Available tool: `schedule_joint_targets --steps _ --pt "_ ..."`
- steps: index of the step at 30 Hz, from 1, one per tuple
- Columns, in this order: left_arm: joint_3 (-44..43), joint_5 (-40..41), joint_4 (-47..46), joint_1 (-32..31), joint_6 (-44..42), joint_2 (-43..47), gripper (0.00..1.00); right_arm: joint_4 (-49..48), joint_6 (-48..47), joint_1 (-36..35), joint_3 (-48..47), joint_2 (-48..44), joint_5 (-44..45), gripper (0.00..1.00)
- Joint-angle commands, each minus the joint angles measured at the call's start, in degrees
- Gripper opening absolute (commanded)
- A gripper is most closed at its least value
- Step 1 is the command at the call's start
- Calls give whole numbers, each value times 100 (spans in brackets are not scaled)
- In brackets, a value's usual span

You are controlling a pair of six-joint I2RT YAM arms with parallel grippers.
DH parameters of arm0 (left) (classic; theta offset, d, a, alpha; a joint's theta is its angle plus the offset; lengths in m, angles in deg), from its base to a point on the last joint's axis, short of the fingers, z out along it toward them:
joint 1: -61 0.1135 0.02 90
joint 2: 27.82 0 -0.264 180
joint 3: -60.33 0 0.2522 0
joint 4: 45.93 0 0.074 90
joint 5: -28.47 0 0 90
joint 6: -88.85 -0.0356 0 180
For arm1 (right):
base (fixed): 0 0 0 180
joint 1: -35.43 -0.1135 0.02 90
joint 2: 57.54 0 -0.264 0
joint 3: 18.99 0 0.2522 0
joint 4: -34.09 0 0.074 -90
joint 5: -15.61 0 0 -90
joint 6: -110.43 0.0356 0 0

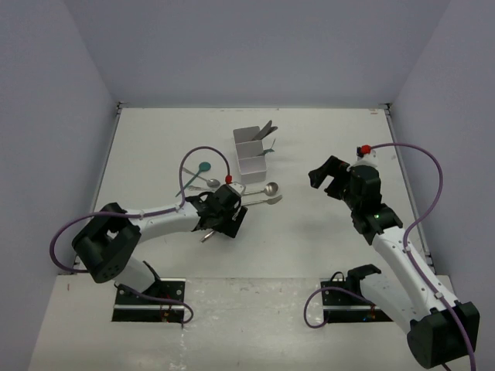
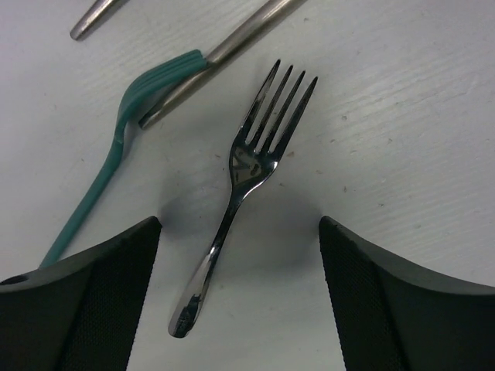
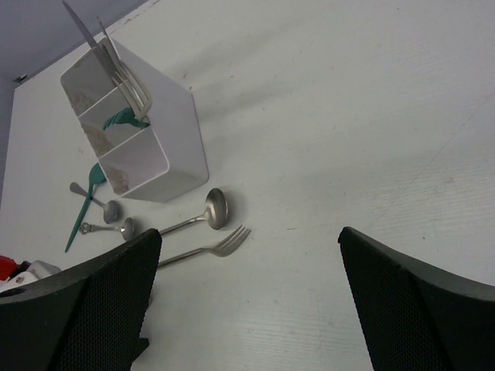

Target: Sort the eating utensils into containers

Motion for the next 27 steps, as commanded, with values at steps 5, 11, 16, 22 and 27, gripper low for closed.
schedule_joint_targets --steps 5,11,16,22,27 --pt "81 -96 -133 -111 43 -260 45 -209 -72 28 43 -63 -101 99" --pt "-349 632 26 -533 -113 91 0 -209 -81 28 43 -62 -39 99" --pt "-868 940 -1238 -551 -1560 513 0 -226 -116 28 43 -80 171 99" --pt "-1140 899 -3584 -351 -3751 532 0 -261 -178 28 34 -124 523 99" --pt "-1965 -741 -4553 799 -4149 -414 0 -261 -73 28 -53 51 647 99"
